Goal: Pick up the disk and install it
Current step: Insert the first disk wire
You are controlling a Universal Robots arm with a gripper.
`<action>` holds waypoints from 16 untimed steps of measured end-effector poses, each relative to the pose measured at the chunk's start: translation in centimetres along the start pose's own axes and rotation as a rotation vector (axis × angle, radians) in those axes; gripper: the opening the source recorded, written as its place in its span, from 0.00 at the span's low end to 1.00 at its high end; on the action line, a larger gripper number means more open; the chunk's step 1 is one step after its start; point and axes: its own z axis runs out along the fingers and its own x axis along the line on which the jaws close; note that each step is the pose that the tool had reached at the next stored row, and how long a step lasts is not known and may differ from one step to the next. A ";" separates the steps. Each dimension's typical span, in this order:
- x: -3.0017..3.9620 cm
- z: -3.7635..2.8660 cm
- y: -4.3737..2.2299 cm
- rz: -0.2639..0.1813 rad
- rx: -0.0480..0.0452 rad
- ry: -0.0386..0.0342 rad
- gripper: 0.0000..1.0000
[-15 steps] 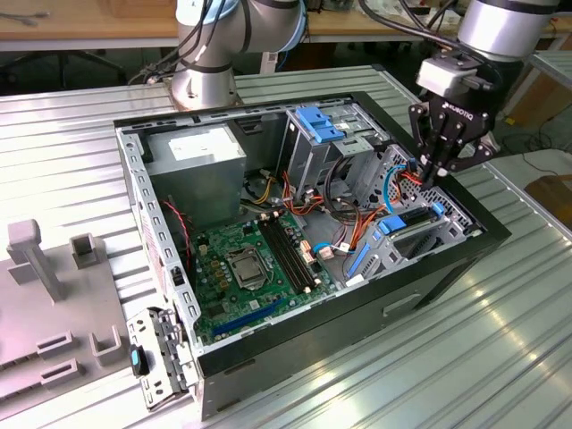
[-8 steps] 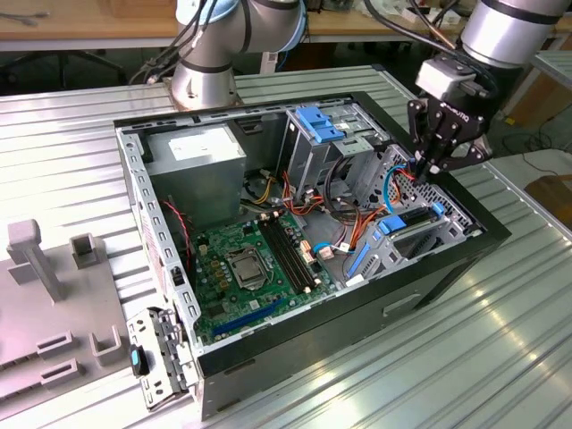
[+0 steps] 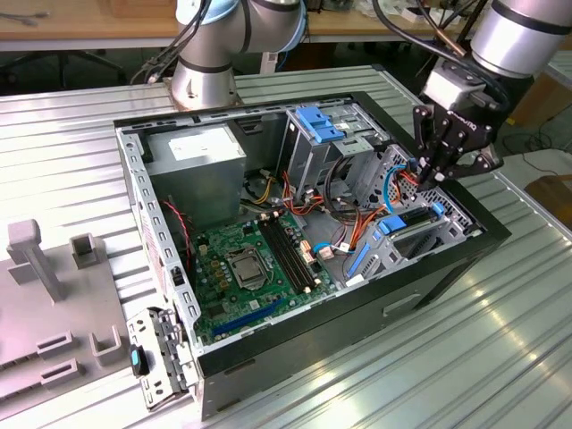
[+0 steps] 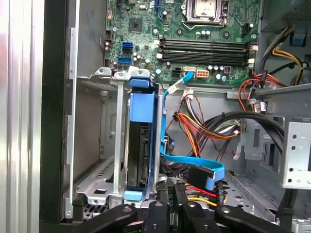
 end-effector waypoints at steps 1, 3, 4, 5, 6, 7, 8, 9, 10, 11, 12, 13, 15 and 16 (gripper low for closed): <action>0.03 0.03 0.16 0.000 0.0017 -0.0014 0.16; 0.17 0.08 0.22 0.000 0.0022 -0.0016 0.16; 0.37 0.11 0.25 0.001 0.0024 -0.0026 0.16; 0.59 0.13 0.29 0.001 0.0026 -0.0039 0.16; 1.10 0.17 0.38 0.001 0.0029 -0.0063 0.16; 1.30 0.19 0.44 0.001 0.0032 -0.0077 0.16; 1.44 0.21 0.54 0.001 0.0037 -0.0092 0.16; 1.58 0.24 0.79 0.001 0.0049 -0.0118 0.16; 1.57 0.30 0.96 0.001 0.0056 -0.0128 0.16; 1.58 0.41 0.98 0.003 0.0058 -0.0127 0.16; 1.59 0.52 1.00 0.006 0.0058 -0.0125 0.16; 1.63 0.56 1.02 0.007 0.0058 -0.0123 0.16; 1.98 0.61 1.11 0.007 0.0059 -0.0145 0.16; 2.33 0.63 1.20 0.007 0.0060 -0.0166 0.16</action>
